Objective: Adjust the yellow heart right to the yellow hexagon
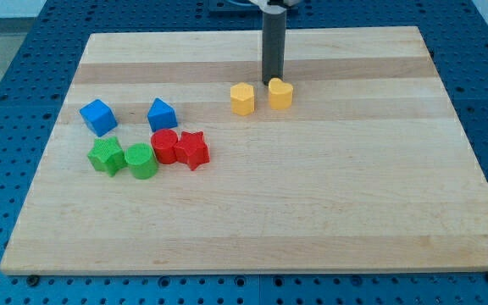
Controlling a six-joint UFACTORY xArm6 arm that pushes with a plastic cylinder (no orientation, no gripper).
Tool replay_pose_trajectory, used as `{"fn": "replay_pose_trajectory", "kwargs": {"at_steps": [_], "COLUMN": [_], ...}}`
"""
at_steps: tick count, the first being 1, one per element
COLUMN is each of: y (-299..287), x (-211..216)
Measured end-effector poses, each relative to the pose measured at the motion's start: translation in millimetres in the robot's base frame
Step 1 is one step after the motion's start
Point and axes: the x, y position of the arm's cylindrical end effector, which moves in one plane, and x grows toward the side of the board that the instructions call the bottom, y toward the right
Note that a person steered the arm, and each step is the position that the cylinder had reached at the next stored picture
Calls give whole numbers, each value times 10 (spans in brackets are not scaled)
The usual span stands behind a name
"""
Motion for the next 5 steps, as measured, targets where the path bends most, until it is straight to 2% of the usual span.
{"fn": "replay_pose_trajectory", "kwargs": {"at_steps": [3, 4, 5], "y": [72, -41, -434], "x": [91, -161, -537]}}
